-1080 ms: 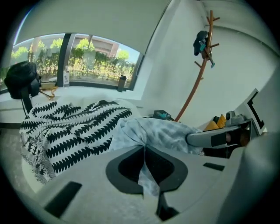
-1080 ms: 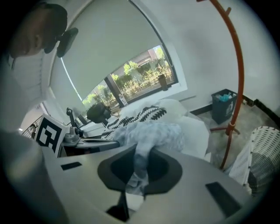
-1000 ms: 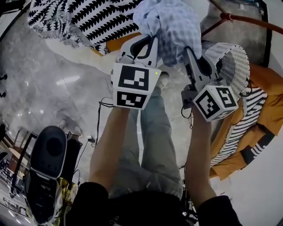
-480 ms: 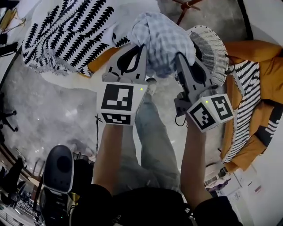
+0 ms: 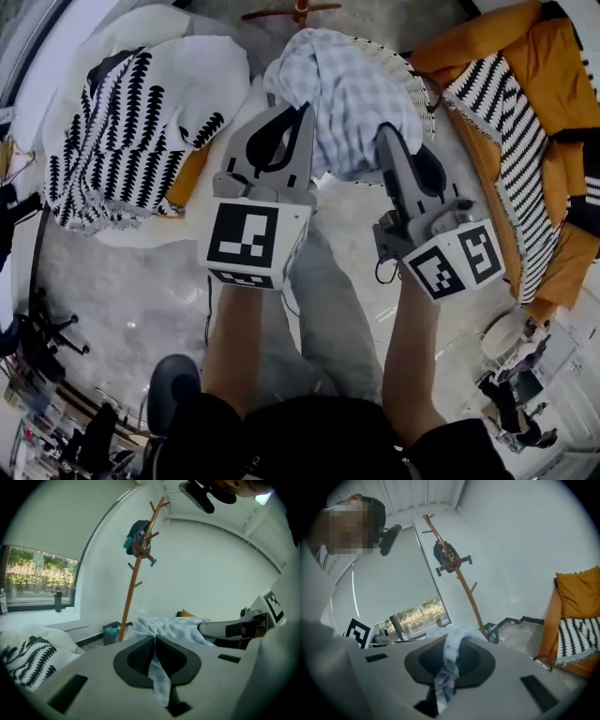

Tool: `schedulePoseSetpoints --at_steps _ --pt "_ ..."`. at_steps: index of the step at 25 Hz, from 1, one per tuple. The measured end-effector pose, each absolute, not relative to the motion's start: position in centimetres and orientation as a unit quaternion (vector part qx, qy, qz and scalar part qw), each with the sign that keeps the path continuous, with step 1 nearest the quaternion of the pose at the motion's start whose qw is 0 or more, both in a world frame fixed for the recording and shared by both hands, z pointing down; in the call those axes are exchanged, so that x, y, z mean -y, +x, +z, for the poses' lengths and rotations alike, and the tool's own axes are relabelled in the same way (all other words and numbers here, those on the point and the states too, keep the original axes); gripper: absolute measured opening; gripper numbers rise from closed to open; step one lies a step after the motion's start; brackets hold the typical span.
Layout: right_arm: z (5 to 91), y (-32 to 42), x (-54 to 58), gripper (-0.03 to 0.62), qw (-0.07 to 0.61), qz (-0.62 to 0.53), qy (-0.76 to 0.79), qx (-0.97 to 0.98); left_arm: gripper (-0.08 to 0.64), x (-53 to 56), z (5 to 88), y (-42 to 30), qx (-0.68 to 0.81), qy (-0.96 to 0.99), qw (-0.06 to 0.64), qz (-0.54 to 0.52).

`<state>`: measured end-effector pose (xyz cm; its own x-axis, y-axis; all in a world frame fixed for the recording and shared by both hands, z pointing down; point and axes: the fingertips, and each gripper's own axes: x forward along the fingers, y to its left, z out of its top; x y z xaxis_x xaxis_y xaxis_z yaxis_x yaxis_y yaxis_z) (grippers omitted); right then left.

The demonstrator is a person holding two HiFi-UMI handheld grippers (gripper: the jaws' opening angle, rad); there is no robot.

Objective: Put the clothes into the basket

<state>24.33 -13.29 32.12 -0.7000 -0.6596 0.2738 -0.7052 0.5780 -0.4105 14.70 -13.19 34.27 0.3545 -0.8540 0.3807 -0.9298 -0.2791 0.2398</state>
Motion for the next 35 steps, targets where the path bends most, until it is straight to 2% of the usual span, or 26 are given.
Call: schedulePoseSetpoints --at_steps 7,15,21,23,28,30,32,35 --pt "30.8 33.2 14.2 0.037 0.018 0.237 0.455 0.858 0.017 15.5 33.4 23.8 0.493 0.842 0.199 0.098" --pt "39.8 37.5 13.8 0.038 0.071 0.284 0.492 0.82 0.017 15.2 42.7 27.3 0.471 0.826 0.263 0.164" --pt "49.9 38.5 13.2 0.046 0.191 0.362 0.525 0.746 0.018 14.9 49.9 25.6 0.483 0.784 0.307 0.24" --pt "53.1 38.9 12.2 0.074 0.23 0.403 0.527 0.712 0.018 14.7 51.5 24.7 0.494 0.77 0.321 0.246" --pt "57.6 40.3 9.3 0.077 0.322 0.459 0.533 0.634 0.018 14.5 51.8 24.0 0.503 0.762 0.333 0.234" --pt "57.6 41.0 9.1 0.041 0.321 0.456 0.551 0.62 0.018 14.7 51.5 24.0 0.503 0.764 0.334 0.228" --pt "57.2 41.2 9.4 0.036 0.311 0.452 0.563 0.618 0.018 15.0 51.2 23.8 0.502 0.767 0.332 0.223" --pt "55.5 39.7 9.9 0.026 0.263 0.453 0.543 0.656 0.017 15.0 50.2 23.6 0.503 0.774 0.326 0.206"
